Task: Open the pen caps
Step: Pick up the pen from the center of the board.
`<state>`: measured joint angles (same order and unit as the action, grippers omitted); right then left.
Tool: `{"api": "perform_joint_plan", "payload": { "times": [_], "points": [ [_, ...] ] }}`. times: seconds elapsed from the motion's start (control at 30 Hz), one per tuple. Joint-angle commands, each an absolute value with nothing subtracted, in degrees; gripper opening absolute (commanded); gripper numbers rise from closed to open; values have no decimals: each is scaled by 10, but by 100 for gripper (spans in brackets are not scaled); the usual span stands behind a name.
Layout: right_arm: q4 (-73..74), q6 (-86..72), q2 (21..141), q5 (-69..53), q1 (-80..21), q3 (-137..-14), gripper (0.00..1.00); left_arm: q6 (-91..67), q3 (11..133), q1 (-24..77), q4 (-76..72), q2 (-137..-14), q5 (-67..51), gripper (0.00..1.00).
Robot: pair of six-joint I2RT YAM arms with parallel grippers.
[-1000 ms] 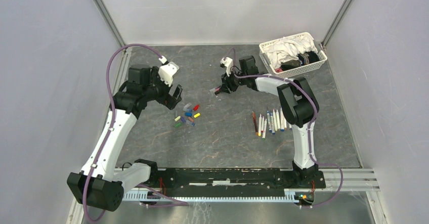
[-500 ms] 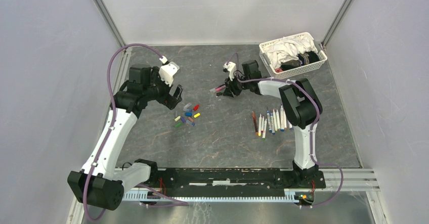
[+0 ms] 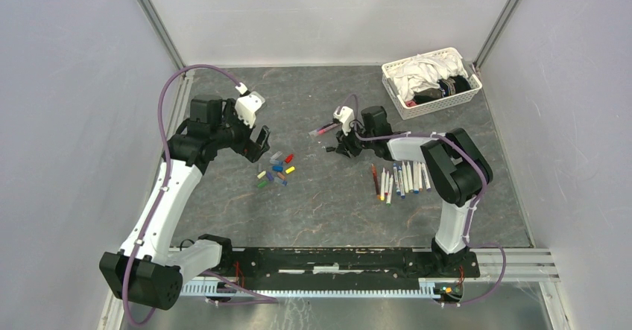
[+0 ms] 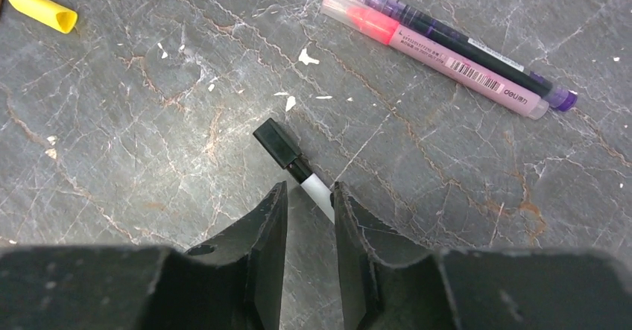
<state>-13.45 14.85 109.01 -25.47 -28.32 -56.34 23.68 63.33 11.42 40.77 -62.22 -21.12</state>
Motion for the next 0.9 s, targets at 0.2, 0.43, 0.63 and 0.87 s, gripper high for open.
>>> {"api": "perform_joint_plan", "payload": {
  "times": [0.2, 0.43, 0.63, 0.87],
  "points": [
    [-123, 100, 1054, -129, -296, -489, 17, 257, 638, 113, 418, -611, -242, 100],
    [-133, 42, 1002, -231, -288, -489, 21, 258, 639, 113, 420, -611, -245, 100],
    [-103, 68, 1006, -224, -267, -513, 47, 260, 636, 113, 421, -609, -245, 100],
    [-98, 101, 1017, -199, -268, -473, 41, 264, 633, 113, 424, -605, -247, 100]
  ]
}}
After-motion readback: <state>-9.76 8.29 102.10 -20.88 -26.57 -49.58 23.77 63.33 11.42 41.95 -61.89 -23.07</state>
